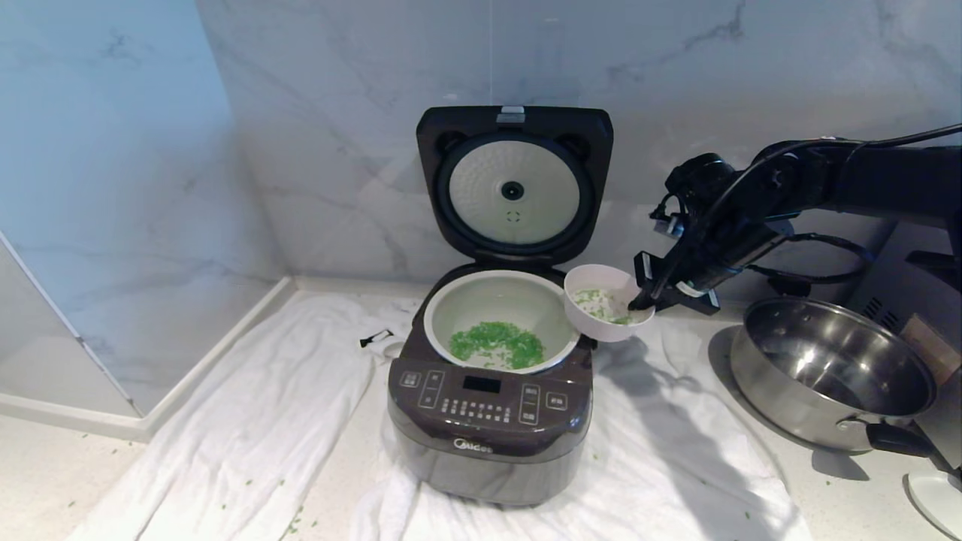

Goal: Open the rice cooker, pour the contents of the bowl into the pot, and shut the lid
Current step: Pour the water from the bowl into the rice cooker

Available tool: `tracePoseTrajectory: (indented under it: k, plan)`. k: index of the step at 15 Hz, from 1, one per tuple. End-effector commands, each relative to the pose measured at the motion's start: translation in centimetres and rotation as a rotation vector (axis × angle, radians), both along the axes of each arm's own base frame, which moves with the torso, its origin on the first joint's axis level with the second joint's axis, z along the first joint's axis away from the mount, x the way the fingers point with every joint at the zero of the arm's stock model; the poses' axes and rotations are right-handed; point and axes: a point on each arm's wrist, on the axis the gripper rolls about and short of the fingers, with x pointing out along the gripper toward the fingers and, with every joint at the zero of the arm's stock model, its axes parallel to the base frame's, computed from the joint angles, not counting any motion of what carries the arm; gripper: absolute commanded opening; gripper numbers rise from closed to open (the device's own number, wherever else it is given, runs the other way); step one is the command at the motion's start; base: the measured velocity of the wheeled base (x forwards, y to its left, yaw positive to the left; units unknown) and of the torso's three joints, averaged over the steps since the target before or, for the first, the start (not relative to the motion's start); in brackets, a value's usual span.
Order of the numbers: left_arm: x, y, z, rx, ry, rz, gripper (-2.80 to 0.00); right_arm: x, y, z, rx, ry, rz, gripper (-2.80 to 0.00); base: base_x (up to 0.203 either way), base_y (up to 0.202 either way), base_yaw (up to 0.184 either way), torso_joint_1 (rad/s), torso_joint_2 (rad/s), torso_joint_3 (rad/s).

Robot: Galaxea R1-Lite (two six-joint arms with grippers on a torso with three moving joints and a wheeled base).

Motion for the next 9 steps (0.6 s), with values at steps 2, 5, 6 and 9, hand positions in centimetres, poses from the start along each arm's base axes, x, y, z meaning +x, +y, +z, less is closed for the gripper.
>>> tracePoseTrajectory:
  k: [2, 5, 6, 9]
  plan:
    - [0.0, 0.0, 0.0, -0.002, 0.002, 0.001, -2.80, 0.1, 0.2, 0.7, 0.018, -0.051, 0.003, -2.80, 0.000, 0.000, 0.000, 0.000, 0.00, 0.000]
    - [0.0, 0.0, 0.0, -0.022, 0.001, 0.001, -2.80, 0.4, 1.1, 0.8, 0.033, -0.086, 0.009, -2.80, 0.000, 0.000, 0.000, 0.000, 0.00, 0.000]
    - [0.0, 0.0, 0.0, -0.024, 0.001, 0.001, -2.80, 0.4, 1.6, 0.7, 0.038, -0.085, 0.013, -2.80, 0.000, 0.000, 0.000, 0.000, 0.00, 0.000]
    - [0.0, 0.0, 0.0, -0.025, 0.001, 0.002, -2.80, 0.7, 3.3, 0.3, 0.054, -0.112, 0.041, -2.80, 0.000, 0.000, 0.000, 0.000, 0.00, 0.000]
